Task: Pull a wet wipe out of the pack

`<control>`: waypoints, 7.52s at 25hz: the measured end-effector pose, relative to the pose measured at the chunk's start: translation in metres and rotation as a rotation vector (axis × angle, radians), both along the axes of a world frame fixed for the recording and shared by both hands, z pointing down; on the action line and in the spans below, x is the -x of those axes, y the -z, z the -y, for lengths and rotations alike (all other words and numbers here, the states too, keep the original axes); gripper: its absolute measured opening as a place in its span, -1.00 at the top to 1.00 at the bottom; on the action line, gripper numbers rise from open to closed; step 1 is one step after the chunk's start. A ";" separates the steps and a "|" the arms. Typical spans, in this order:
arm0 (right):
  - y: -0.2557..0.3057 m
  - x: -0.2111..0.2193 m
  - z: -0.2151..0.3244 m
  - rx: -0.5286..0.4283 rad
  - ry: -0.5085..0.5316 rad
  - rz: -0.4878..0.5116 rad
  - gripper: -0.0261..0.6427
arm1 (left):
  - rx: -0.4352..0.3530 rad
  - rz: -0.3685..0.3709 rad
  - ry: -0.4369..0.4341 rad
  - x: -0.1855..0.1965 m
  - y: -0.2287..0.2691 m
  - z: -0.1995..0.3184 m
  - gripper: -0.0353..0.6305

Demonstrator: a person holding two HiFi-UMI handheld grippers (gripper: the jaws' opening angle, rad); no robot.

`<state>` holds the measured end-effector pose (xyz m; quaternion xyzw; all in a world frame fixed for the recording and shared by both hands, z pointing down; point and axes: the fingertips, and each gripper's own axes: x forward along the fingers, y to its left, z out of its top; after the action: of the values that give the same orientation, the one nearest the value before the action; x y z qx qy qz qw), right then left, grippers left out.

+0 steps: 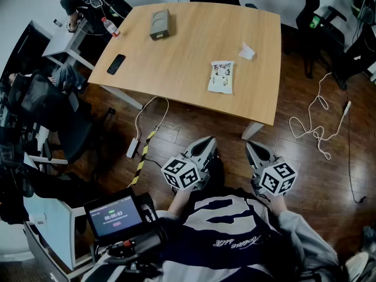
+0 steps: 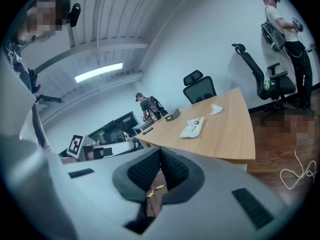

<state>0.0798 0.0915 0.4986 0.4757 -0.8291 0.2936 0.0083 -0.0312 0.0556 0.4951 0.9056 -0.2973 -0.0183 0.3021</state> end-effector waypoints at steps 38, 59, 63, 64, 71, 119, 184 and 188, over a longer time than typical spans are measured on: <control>-0.031 -0.045 0.257 0.120 -0.048 -0.049 0.95 | 0.211 0.296 -0.145 -0.038 -0.095 0.262 0.88; -0.096 0.003 0.346 0.261 0.209 -0.171 0.50 | 0.321 0.553 -0.238 -0.041 -0.156 0.271 0.88; -0.110 0.009 0.353 0.257 0.254 -0.283 0.50 | 0.362 0.528 -0.224 -0.041 -0.157 0.272 0.88; -0.113 0.011 0.355 0.252 0.270 -0.316 0.50 | 0.363 0.530 -0.224 -0.040 -0.157 0.272 0.88; -0.121 0.027 0.364 0.243 0.302 -0.373 0.50 | 0.351 0.552 -0.244 -0.043 -0.160 0.270 0.88; -0.001 0.035 0.338 0.052 0.192 -0.093 0.89 | 0.265 0.514 -0.196 -0.043 -0.151 0.265 0.88; 0.041 -0.028 -0.041 -0.082 0.254 -0.006 0.89 | 0.114 0.114 0.146 -0.078 0.009 -0.099 0.88; 0.046 -0.014 -0.056 -0.084 0.249 -0.013 0.89 | 0.109 0.095 0.148 -0.067 0.013 -0.119 0.88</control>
<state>0.0937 0.1472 0.4527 0.3709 -0.8932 0.2525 0.0300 0.0354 0.1750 0.4824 0.8631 -0.3779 0.0187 0.3345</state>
